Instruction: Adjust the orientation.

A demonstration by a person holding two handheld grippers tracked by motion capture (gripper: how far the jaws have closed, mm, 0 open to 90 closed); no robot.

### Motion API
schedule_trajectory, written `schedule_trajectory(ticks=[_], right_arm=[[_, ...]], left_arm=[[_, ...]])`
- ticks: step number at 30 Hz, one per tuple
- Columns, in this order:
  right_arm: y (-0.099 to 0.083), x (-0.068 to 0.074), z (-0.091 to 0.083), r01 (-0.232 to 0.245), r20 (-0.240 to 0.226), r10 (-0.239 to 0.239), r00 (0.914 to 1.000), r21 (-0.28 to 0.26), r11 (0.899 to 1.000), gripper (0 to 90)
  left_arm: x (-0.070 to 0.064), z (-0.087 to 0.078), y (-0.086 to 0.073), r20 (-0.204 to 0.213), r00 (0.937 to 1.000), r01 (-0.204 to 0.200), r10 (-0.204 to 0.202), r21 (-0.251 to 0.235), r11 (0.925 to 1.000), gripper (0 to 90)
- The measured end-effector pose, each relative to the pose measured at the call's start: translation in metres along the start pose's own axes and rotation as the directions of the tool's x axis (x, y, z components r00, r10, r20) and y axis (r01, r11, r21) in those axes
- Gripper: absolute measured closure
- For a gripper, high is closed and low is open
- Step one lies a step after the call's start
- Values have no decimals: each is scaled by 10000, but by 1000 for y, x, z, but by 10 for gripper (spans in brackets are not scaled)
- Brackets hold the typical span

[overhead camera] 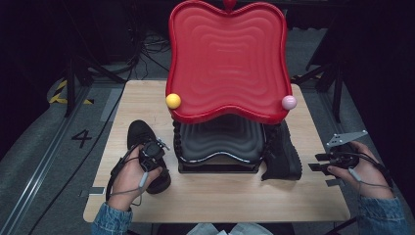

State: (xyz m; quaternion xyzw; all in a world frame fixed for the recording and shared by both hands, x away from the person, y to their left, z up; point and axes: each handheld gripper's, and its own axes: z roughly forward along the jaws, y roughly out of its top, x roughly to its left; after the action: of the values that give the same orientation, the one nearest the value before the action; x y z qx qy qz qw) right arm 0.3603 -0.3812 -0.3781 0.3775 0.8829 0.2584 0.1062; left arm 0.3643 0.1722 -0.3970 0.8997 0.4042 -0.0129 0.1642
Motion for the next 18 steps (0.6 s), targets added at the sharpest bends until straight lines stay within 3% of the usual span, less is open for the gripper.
schedule_trajectory(ticks=[3,5,6,9,14,18], right_arm=[[0,0,1,-27,53,27,10000,67,10000,505],[0,0,1,-58,10,58,10000,26,10000,501],[0,0,1,-74,-7,74,10000,2,10000,501],[-1,0,1,-102,-6,102,9999,24,9999,501],[-1,0,0,-111,35,111,9999,42,9999,502],[-1,1,1,-52,2,52,10000,2,10000,502]], left_arm=[[3,0,-1,27,9999,132,-132,-65,9999,857],[5,0,-2,244,9990,381,-379,-80,9992,872],[8,1,-3,571,9972,501,-491,-170,9986,874],[9,1,-4,685,9963,544,-526,-235,9982,875],[7,1,-4,532,9980,341,-328,-225,9992,876],[10,0,-5,692,9976,62,-48,-194,9998,876]])
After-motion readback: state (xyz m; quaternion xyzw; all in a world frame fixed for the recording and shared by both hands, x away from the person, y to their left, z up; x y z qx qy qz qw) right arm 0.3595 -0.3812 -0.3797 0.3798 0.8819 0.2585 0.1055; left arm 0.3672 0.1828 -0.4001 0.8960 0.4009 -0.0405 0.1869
